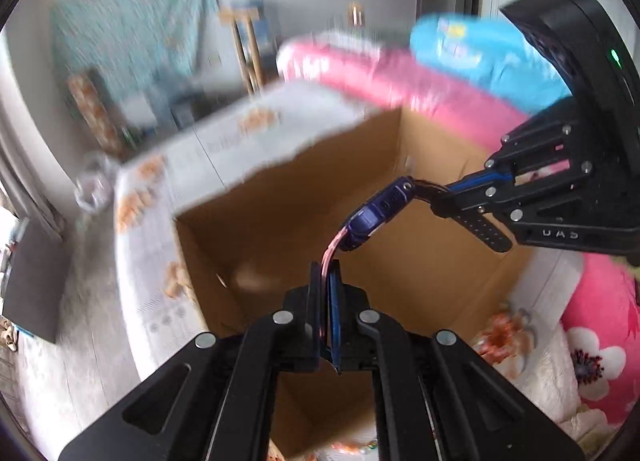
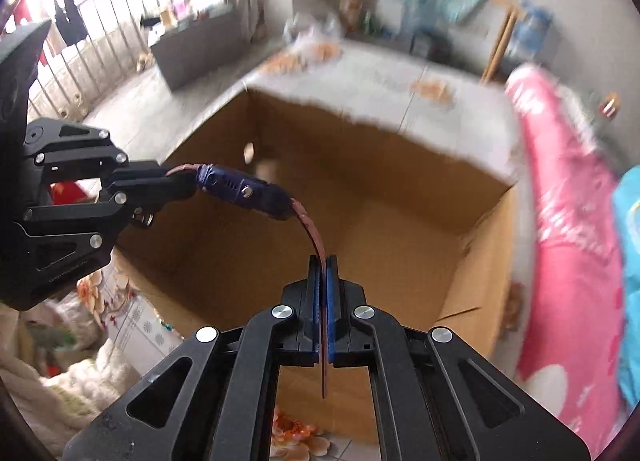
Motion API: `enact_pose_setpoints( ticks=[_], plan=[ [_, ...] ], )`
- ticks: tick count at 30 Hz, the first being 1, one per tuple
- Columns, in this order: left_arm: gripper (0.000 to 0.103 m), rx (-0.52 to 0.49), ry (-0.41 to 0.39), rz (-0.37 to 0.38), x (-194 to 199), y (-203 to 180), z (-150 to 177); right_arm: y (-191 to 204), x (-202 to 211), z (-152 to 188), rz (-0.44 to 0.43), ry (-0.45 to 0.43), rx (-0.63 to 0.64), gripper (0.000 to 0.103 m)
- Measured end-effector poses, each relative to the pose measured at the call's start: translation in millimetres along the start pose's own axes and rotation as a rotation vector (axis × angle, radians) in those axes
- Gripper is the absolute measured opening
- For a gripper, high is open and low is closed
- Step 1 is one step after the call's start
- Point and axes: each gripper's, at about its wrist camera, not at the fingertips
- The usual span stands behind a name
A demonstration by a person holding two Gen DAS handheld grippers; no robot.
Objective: Organize jewelry
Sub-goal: 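Lift the watch over the box rim, lower inside, open right tool, then withdraw the right tool from the box toward the bead bracelet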
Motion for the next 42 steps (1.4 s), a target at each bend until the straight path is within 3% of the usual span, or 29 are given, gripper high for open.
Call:
enact_pose_setpoints(
  ticks=[2,5,9,11,13,19,24,27,29,33,37,42],
  plan=[
    [0.004,-0.013,0.103,0.006,-33.2,-1.0,-8.5,-16.9,-32.4,-13.8,-0.042,0.108,-0.032,0.001],
    [0.004,-0.038,0.198,-0.022,-68.6,-3.5,-11.4,-35.4,-67.8,-26.8,-0.064,0.216,-0.051,0.001],
    [0.006,-0.029,0.303,-0.01,-100.8,-3.6,-13.7,-55.1,-99.4,-40.2,-0.085,0.288,-0.081,0.007],
    [0.014,-0.009,0.338,-0.021,-108.3,0.9,-13.7,-63.5,-106.6,-45.0,-0.068,0.299,-0.094,0.009],
    [0.038,0.04,0.349,-0.026,-111.0,8.3,-16.4,-73.4,-111.2,-52.5,-0.039,0.294,-0.104,0.011],
    [0.057,0.109,0.223,-0.033,-84.2,23.2,-23.8,-79.4,-99.8,-58.7,0.011,0.223,-0.102,0.027],
    [0.07,0.143,0.101,-0.059,-45.3,34.0,-21.1,-77.1,-82.2,-53.2,0.043,0.17,-0.095,0.033],
    [0.077,0.203,0.044,-0.04,-15.5,45.0,-13.3,-70.6,-51.7,-45.5,0.059,0.095,-0.097,0.036],
    [0.079,0.265,0.007,-0.008,6.4,62.9,-5.4,-65.4,-20.2,-41.6,0.019,-0.006,-0.098,0.041],
    [0.088,0.364,-0.11,-0.015,71.7,74.5,37.5,-36.4,68.8,9.0,-0.016,-0.241,-0.094,0.061],
    [0.098,0.42,-0.203,-0.068,119.0,64.7,100.3,-4.2,120.8,63.6,-0.003,-0.383,-0.111,0.082],
    [0.098,0.452,-0.085,-0.145,97.9,39.2,159.3,27.7,97.6,124.3,0.076,-0.381,-0.201,0.086]
  ],
)
Point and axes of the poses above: each gripper's, at about its wrist camera, not at the fingertips, and x roughly against the way its jaws point, y to its left, z to its underside, and after that the axes turned 9 degrees about -z, right-handed
